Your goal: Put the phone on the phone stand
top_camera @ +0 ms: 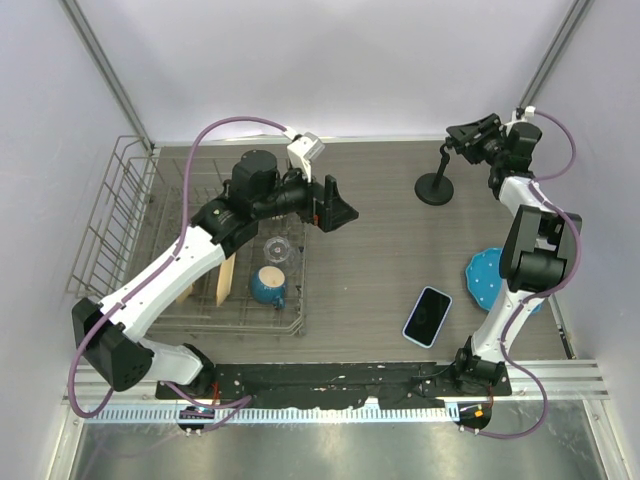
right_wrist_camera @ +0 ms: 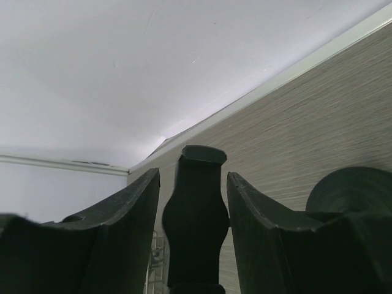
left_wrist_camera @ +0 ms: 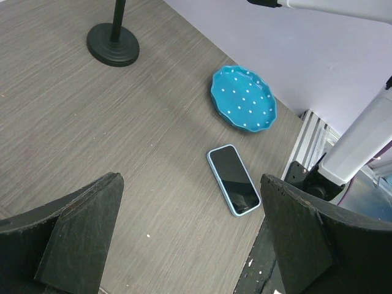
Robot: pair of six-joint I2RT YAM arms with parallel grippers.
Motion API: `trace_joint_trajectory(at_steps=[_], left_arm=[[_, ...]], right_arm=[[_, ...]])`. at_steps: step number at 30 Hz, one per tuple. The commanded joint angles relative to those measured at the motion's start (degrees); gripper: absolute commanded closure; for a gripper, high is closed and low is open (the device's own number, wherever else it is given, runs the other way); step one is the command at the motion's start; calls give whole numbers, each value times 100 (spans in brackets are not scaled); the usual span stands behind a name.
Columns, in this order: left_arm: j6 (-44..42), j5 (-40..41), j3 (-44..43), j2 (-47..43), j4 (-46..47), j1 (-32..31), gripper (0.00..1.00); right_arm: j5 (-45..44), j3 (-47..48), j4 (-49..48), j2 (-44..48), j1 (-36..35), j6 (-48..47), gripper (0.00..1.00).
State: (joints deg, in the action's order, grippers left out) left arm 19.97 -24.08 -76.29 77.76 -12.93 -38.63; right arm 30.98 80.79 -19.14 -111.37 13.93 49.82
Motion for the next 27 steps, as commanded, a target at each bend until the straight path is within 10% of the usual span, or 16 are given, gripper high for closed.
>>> trace_joint_trajectory(at_steps=[1, 10, 27], left_arm=[[-142, 34, -79, -156, 45, -57, 2], [-28, 43, -79, -33, 54, -65, 2], [113, 403, 0, 90, 71, -57, 3]], right_arm=[[321, 191, -512, 19, -92, 238, 49], [-433, -388, -459, 721, -470, 895, 99], [-7149, -3316, 525, 3676, -3746, 3490, 99]])
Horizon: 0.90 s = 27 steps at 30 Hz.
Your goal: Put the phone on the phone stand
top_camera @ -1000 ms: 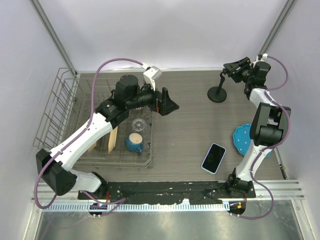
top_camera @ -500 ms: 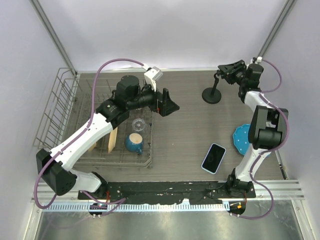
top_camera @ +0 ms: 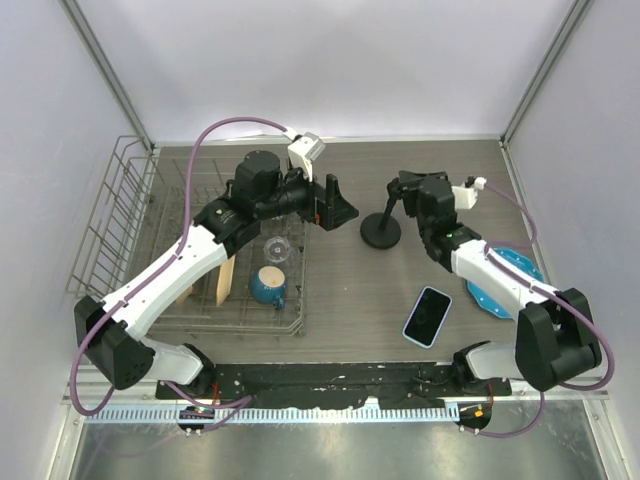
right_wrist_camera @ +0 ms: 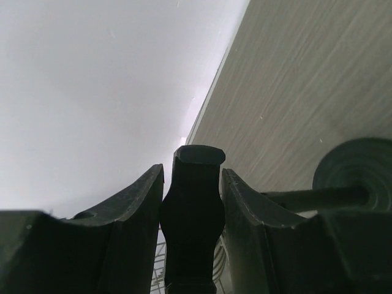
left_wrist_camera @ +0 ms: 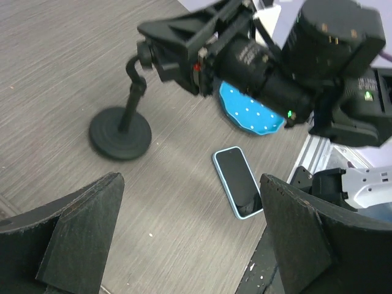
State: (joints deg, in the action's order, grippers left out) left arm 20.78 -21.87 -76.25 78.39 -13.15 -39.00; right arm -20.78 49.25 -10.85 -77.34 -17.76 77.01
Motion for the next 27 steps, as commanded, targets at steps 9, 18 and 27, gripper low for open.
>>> trace_joint_trajectory(at_steps=[9, 18, 27], left_arm=[[58, 236, 5, 10, 93, -20, 4], [120, 157, -4, 89, 93, -20, 3], [164, 60, -30, 168, 75, -28, 3]], right_arm=[[-3397, -91, -382, 123, -1686, 684, 99], [-3574, -65, -742, 122, -2012, 34, 50], [-2915, -460, -1963, 395, -2012, -1529, 12]])
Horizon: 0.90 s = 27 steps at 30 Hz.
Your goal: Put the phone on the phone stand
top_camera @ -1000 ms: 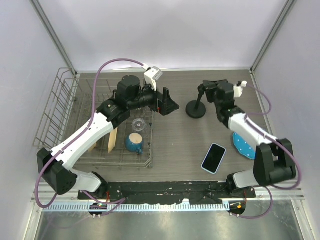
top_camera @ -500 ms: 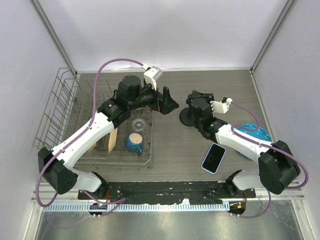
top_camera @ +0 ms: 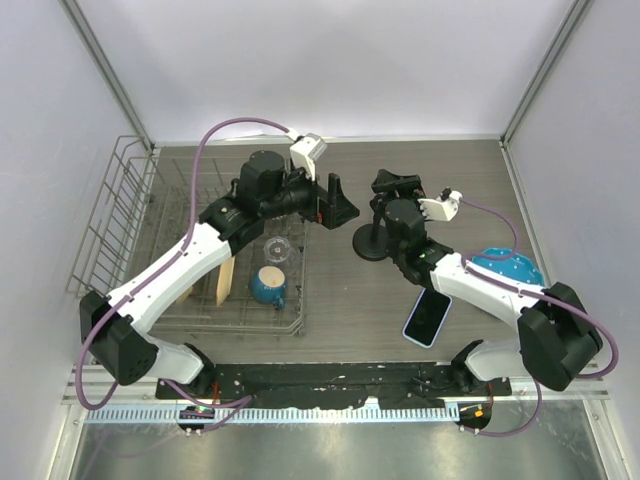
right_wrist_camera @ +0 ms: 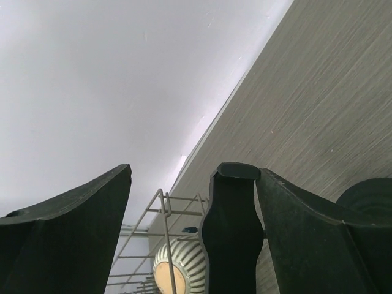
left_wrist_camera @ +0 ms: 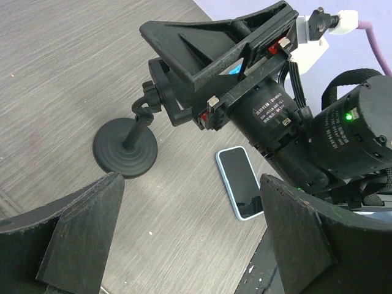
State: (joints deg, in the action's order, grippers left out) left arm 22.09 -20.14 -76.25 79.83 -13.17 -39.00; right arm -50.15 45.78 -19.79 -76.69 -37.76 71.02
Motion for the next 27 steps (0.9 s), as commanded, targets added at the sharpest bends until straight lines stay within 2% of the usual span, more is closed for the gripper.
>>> trace_joint_trajectory(at_steps=[1, 5, 6, 9, 11, 12, 15, 18, 20, 24, 27], left_arm=[[41, -122, -30, 58, 78, -28, 3], [24, -288, -83, 268, 95, -28, 4], [-2, -367, -92, 348, 95, -28, 13], [-125, -290, -241, 769, -106, -28, 27], [-169, -166, -372, 937, -177, -28, 27], [-222, -87, -417, 1077, -256, -28, 22], [-240, 116, -584, 1280, -282, -37, 14], [-345, 378, -768, 1429, -283, -194, 3], [-486, 650, -935, 1517, -318, -318, 0], [-627, 985, -1365, 1886, -686, -590, 17], [-618, 1012, -1814, 2194, -1073, -608, 18]], right_arm=[[32, -122, -1053, 364, -12, -985, 12], [-170, -183, -948, 803, -3, -1327, 12], [-214, -210, -922, 917, 14, -1432, 12], [-171, -376, -999, 1391, 84, -1941, 17], [-100, -666, -1176, 1664, 225, -2312, 22], [-83, -736, -1150, 1909, 312, -2338, 23], [240, -851, -923, 2306, 716, -2391, 26], [688, -650, -457, 2404, 1129, -2453, 27], [909, -526, -385, 2413, 1366, -2549, 27], [1402, -491, -517, 2421, 1595, -2865, 27], [1780, -377, -456, 2369, 1736, -2980, 27]])
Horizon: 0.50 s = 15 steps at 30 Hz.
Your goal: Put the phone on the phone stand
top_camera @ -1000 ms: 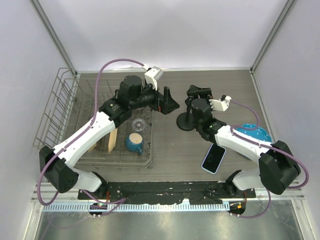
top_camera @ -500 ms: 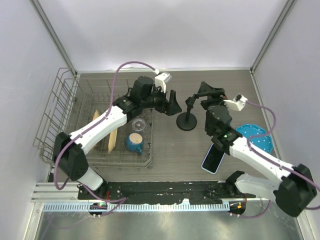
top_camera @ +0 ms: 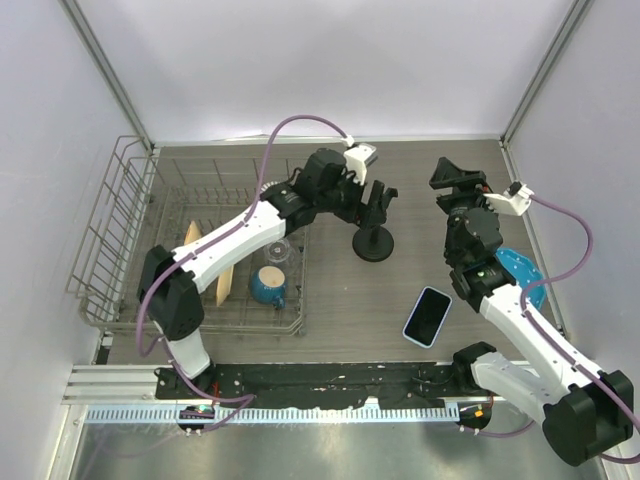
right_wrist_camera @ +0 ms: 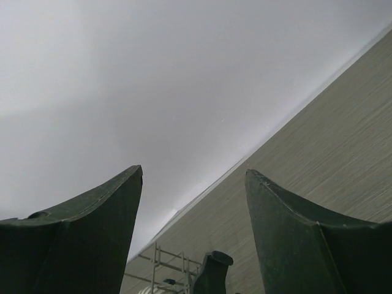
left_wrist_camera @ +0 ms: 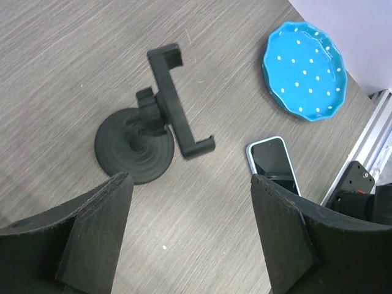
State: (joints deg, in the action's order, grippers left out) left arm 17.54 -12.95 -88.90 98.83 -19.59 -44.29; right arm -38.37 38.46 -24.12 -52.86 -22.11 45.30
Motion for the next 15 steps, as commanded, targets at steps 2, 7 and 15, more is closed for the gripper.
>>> trace_joint_trajectory(at_steps=[2, 7, 15], left_arm=[[-312, 389, -786, 470, -702, -141, 17], [-646, 696, -1338, 839, -906, -413, 19], [-998, 1444, -2325, 1465, -1767, -563, 44]], right_arm=[[813, 469, 91, -31, 224, -434, 27], [998, 505, 171, -40, 400, -417, 27], [1472, 811, 504, -163, 532, -469, 27]])
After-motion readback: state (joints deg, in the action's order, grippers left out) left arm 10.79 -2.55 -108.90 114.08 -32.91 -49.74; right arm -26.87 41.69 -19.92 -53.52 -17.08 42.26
